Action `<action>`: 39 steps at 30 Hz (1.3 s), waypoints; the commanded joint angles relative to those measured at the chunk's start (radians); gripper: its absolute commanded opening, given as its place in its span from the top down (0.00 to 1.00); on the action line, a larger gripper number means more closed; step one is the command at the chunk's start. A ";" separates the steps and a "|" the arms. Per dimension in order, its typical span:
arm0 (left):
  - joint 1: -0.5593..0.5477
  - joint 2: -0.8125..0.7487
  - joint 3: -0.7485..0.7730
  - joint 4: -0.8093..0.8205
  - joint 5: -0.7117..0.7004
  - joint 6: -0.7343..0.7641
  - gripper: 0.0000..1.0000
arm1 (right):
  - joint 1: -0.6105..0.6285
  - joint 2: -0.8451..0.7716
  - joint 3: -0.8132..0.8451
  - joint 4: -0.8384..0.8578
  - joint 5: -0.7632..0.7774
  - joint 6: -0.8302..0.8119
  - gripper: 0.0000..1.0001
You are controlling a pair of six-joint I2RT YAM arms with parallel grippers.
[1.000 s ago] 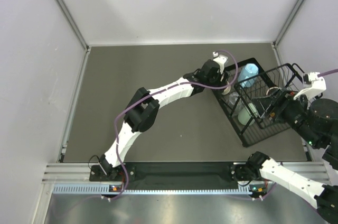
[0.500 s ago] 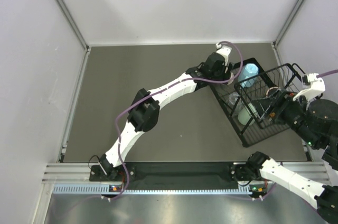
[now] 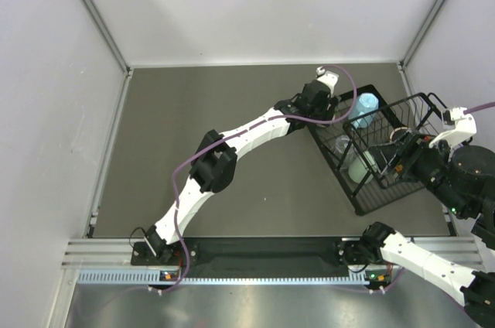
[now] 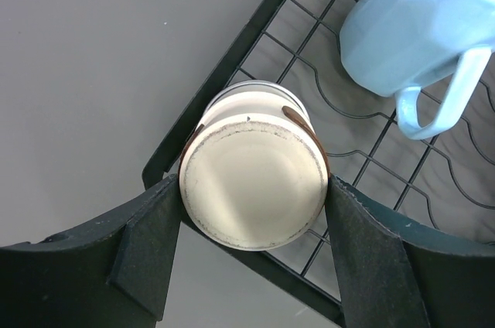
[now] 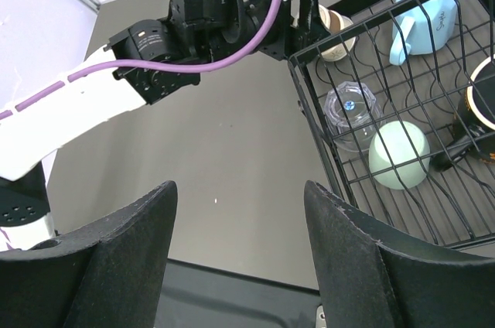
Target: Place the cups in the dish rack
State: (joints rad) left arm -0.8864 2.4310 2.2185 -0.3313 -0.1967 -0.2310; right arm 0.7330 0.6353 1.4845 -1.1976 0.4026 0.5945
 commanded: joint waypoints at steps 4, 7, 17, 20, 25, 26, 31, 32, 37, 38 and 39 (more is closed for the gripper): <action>-0.005 -0.010 0.053 -0.037 -0.036 0.006 0.94 | 0.011 0.004 -0.001 0.004 0.024 -0.012 0.33; -0.003 -0.027 0.041 -0.052 -0.046 -0.013 0.96 | 0.009 0.003 -0.010 0.010 0.025 -0.012 0.33; -0.003 0.010 0.052 -0.051 -0.055 -0.010 0.48 | 0.011 -0.002 -0.020 0.018 0.025 -0.021 0.33; -0.003 0.013 0.050 -0.041 -0.061 0.001 0.35 | 0.009 -0.006 -0.020 0.013 0.025 -0.018 0.33; -0.003 0.013 0.052 -0.017 -0.073 0.010 0.14 | 0.011 -0.005 -0.017 0.006 0.025 -0.018 0.33; -0.003 0.011 0.053 -0.008 -0.073 0.015 0.02 | 0.011 -0.003 -0.015 0.006 0.027 -0.019 0.33; -0.003 0.005 0.064 0.001 -0.070 0.025 0.02 | 0.009 0.001 -0.013 0.007 0.027 -0.024 0.32; -0.005 0.002 0.064 0.006 -0.070 0.025 0.02 | 0.009 0.001 -0.013 0.006 0.027 -0.024 0.32; -0.003 -0.033 0.058 0.011 -0.063 0.018 0.02 | 0.009 0.004 -0.010 0.009 0.025 -0.027 0.33; -0.003 -0.041 0.052 0.014 -0.058 0.015 0.02 | 0.011 0.006 -0.009 0.009 0.028 -0.028 0.33; -0.003 -0.049 0.049 0.014 -0.056 0.012 0.02 | 0.011 0.006 -0.009 0.010 0.028 -0.030 0.32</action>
State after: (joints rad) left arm -0.8890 2.4313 2.2375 -0.3592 -0.2520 -0.2207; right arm 0.7330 0.6350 1.4658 -1.1973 0.4065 0.5819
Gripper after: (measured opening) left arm 0.983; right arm 0.674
